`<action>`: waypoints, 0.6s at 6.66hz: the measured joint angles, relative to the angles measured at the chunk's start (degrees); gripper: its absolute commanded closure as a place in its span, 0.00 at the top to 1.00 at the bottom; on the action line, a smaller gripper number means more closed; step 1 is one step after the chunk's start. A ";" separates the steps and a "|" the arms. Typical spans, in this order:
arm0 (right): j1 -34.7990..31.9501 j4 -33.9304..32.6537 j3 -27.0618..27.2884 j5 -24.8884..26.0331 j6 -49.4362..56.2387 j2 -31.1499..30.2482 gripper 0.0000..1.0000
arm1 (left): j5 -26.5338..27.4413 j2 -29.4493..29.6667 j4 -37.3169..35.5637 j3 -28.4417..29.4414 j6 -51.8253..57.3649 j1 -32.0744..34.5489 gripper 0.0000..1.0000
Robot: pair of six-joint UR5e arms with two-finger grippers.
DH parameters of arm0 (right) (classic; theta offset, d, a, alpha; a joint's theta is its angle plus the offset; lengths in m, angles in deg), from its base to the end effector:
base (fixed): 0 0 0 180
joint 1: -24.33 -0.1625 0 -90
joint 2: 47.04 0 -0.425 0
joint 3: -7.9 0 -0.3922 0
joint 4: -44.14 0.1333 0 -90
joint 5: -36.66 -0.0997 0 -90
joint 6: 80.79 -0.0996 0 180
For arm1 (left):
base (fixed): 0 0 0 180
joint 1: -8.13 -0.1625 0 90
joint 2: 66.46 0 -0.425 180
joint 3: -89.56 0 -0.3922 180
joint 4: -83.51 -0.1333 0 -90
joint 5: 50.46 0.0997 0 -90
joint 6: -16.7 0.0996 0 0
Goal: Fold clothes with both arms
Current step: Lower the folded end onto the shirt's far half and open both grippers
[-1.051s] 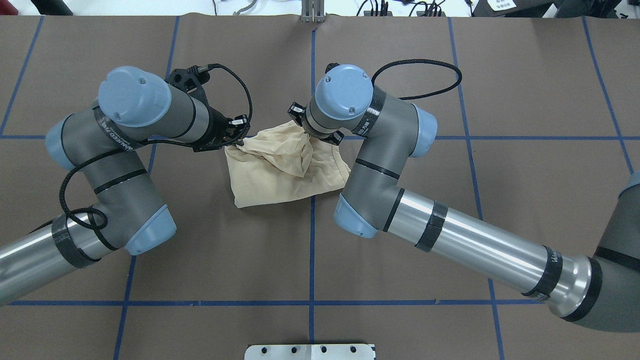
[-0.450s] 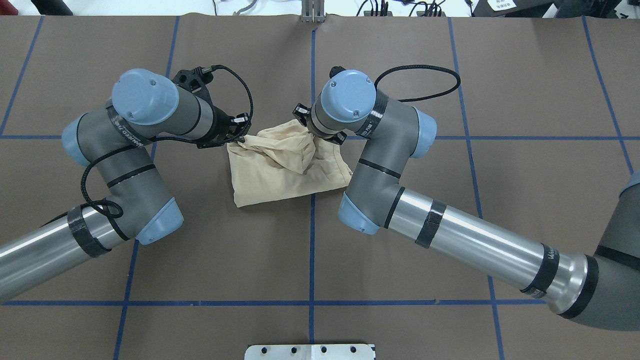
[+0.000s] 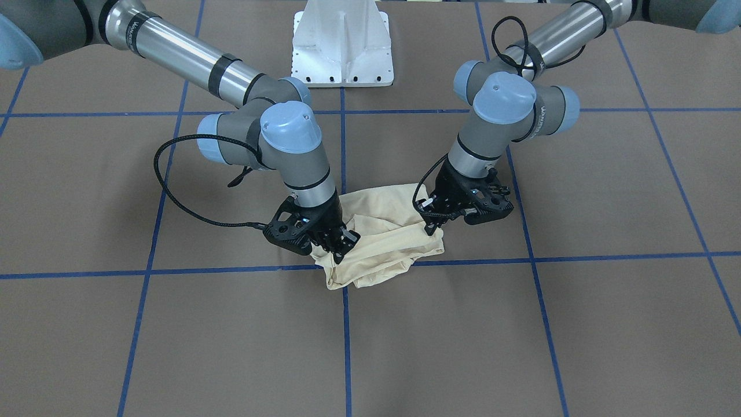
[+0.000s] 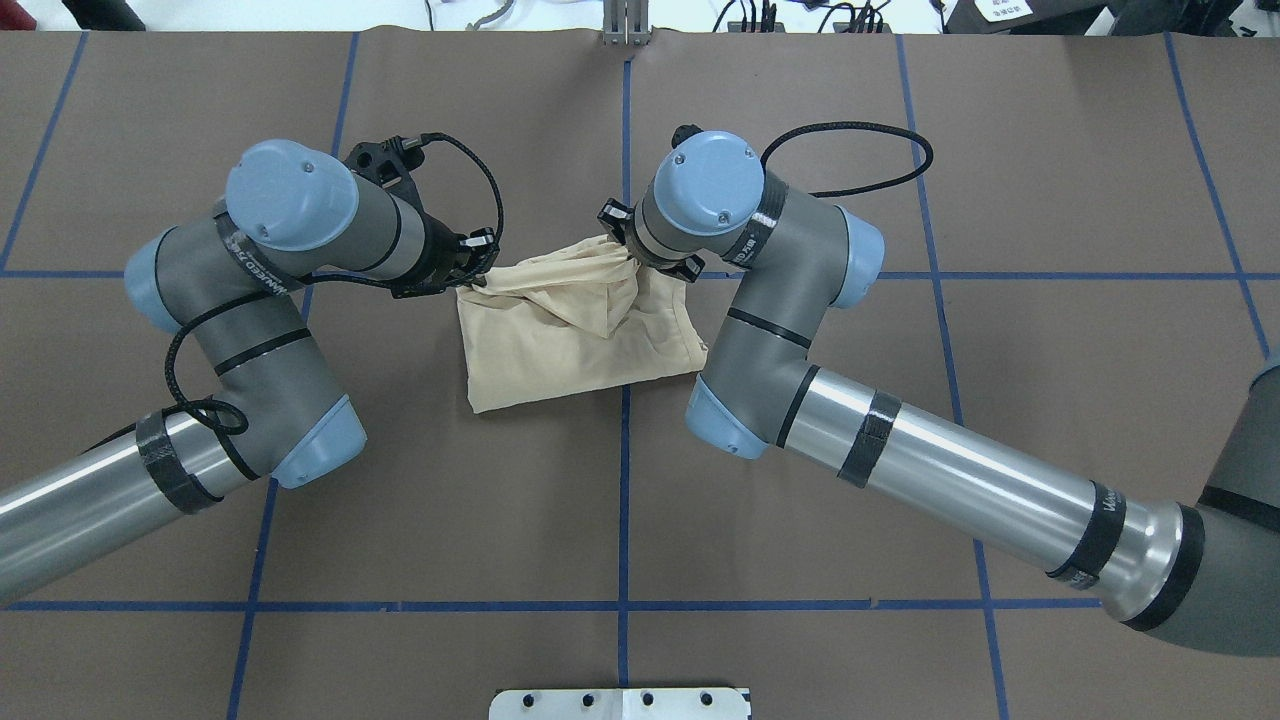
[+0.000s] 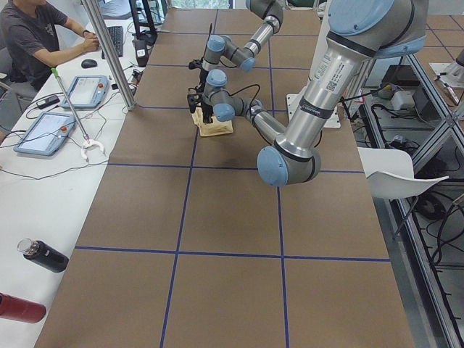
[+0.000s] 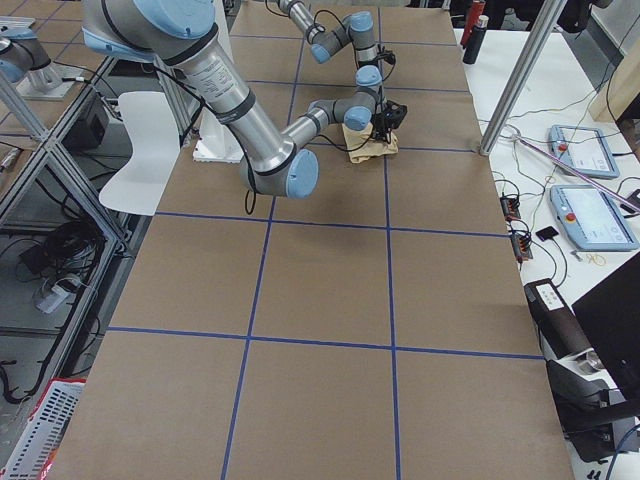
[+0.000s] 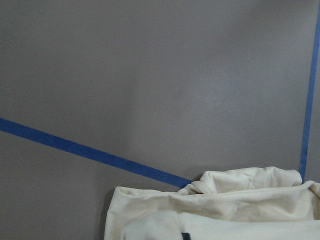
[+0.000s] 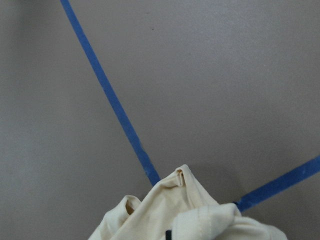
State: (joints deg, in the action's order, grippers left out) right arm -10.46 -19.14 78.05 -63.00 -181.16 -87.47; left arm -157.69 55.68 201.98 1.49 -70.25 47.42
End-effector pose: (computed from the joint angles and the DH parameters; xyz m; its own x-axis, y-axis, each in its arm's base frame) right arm -0.5913 -0.5528 0.2149 0.3660 0.4704 0.8030 -0.5221 0.8181 -0.2412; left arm 0.4746 -0.5224 0.2893 0.4235 -0.2808 -0.8613 0.3870 0.9157 -0.1083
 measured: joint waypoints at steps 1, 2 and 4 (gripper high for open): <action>-0.01 0.02 0.00 -0.02 0.00 0.24 0.91 | 0.00 0.05 -0.02 0.03 0.00 0.00 0.70; -0.02 0.14 0.04 -0.06 0.00 0.48 1.00 | 0.00 0.09 -0.09 0.02 -0.16 -0.01 1.00; -0.15 0.35 0.13 -0.14 0.06 0.68 1.00 | 0.00 -0.09 -0.28 -0.50 -0.41 -0.06 1.00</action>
State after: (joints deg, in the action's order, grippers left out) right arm -10.61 -18.80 78.18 -63.14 -181.10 -86.79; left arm -157.69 55.58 201.70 1.00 -70.66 47.36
